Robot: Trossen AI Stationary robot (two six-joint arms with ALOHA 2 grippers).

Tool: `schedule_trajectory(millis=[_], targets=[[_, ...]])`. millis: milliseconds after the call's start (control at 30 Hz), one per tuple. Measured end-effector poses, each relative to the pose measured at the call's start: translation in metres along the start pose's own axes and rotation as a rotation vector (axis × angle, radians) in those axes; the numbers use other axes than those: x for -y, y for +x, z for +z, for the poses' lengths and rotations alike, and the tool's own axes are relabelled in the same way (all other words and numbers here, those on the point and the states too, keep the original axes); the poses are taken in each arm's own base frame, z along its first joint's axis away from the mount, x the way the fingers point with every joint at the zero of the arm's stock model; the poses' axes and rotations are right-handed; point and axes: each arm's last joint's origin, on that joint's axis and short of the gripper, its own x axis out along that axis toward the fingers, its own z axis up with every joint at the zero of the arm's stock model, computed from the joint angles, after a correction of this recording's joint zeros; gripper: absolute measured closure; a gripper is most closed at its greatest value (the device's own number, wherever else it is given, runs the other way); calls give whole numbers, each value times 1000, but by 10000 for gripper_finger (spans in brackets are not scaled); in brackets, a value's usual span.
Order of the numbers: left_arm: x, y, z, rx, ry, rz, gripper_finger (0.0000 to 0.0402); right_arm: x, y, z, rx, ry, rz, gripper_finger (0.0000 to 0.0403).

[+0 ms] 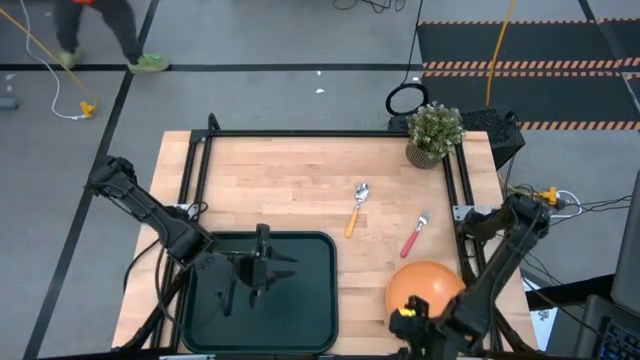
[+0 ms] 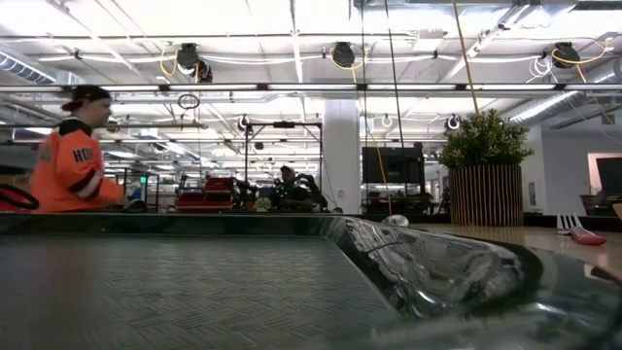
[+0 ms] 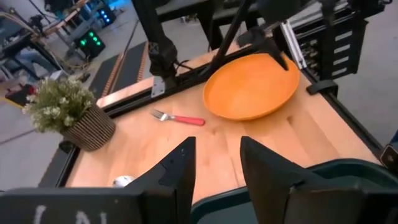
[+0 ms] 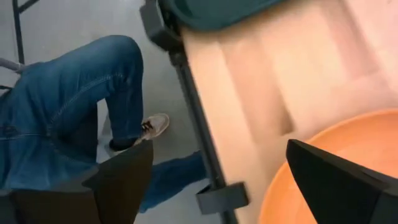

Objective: Pick and place plate/cup/fork/spoon on tray
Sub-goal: Put the orange plate on the black tray to the right of the orange cup

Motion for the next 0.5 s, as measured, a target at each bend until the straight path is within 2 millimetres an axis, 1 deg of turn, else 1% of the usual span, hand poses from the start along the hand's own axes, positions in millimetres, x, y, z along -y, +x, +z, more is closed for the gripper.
schedule_trajectory(millis=[133, 300, 400, 500], targets=[[0, 0, 0, -3, -43, -3, 273, -5, 21, -15, -51, 28, -10, 74], [2, -1, -1, -13, -83, -9, 273, 1, 49, -28, -176, 61, -107, 90], [3, -1, -3, -22, -104, -13, 273, 5, 56, -32, -205, 78, -166, 91], [5, 1, -4, -30, -103, -16, 273, 9, 56, -33, -226, 89, -204, 91]])
